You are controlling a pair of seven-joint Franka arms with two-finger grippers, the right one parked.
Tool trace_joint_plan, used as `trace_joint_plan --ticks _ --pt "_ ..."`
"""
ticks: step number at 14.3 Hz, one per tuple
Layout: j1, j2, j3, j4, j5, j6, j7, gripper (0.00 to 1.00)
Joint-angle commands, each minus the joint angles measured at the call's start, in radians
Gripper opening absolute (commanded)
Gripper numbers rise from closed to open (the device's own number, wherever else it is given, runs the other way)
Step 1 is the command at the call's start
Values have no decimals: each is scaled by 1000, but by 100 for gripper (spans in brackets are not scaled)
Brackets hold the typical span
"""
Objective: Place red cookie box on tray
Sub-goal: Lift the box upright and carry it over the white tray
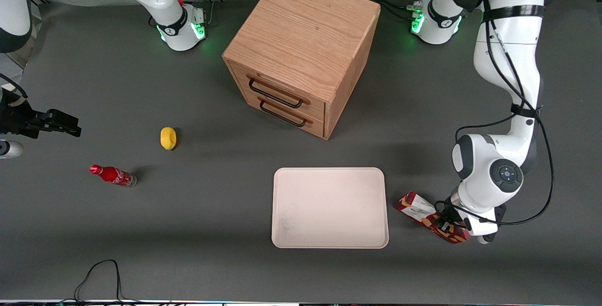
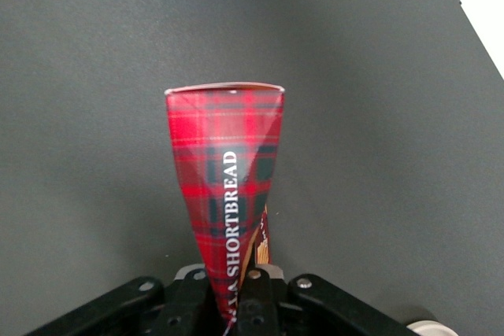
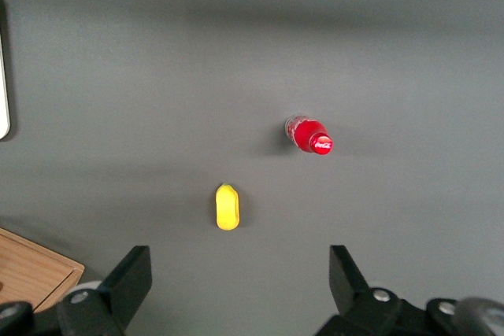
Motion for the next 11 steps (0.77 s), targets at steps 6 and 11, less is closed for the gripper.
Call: trace_joint_plan --ticks 6,11 --pt "-31 -157 15 164 6 -398 469 0" --pt "-57 -203 6 276 60 -564 830 0"
